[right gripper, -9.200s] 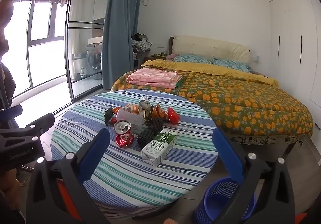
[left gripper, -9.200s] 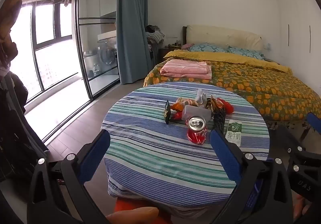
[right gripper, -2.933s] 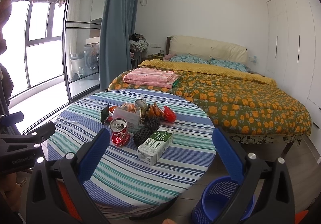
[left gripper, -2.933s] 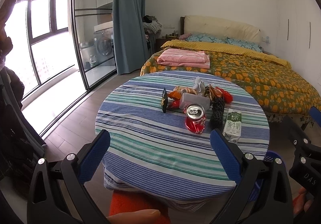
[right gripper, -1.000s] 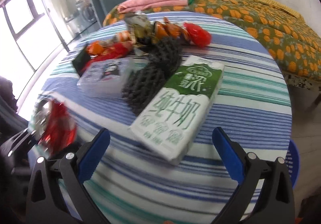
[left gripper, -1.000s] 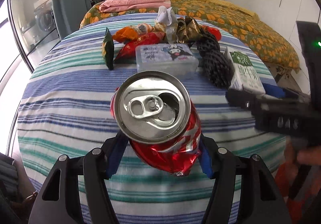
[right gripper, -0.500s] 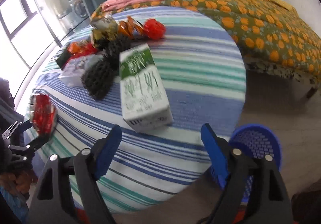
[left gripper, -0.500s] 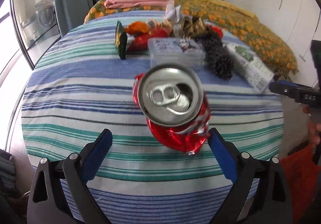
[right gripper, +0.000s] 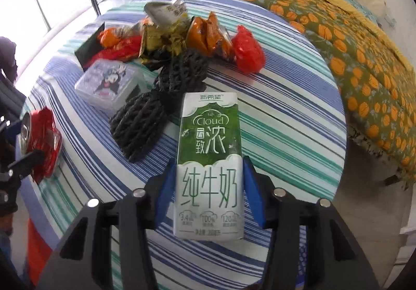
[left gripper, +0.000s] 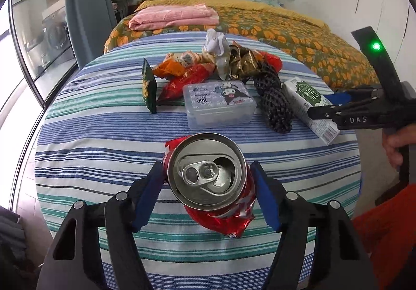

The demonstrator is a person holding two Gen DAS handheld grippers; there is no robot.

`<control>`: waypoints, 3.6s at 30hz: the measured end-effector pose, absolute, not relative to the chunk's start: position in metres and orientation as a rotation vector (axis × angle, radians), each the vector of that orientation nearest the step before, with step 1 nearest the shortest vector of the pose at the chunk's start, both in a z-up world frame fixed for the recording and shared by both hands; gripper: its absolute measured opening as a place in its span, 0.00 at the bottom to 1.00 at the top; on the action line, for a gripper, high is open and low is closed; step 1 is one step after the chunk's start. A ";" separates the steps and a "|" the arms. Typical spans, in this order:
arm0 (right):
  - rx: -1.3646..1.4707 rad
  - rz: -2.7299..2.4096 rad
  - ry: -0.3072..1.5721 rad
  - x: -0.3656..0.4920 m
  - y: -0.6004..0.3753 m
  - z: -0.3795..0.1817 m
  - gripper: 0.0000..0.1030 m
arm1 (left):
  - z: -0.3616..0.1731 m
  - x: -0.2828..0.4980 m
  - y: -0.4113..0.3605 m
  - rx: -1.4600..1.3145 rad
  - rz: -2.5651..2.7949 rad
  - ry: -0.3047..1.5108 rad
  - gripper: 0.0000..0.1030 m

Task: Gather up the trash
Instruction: 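Carry both items to the blue wastebasket and open both tools to drop them, then move both tools back over the table toward the remaining trash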

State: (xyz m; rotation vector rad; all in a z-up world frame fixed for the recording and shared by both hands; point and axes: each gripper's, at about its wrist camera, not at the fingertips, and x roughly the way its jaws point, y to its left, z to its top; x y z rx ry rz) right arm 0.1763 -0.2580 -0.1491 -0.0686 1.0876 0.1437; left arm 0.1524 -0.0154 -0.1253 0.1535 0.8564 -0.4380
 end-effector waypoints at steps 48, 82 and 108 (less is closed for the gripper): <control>0.503 -0.241 0.928 0.010 -0.597 -0.221 0.80 | -0.223 0.068 -0.431 0.333 -0.942 0.926 0.95; 0.010 0.195 0.813 0.083 -0.231 -0.164 0.95 | -0.147 0.172 -0.020 0.090 -0.404 0.905 0.95; 0.436 0.235 0.945 0.177 -0.280 -0.161 0.49 | -0.163 0.223 -0.074 0.224 -0.748 0.879 0.95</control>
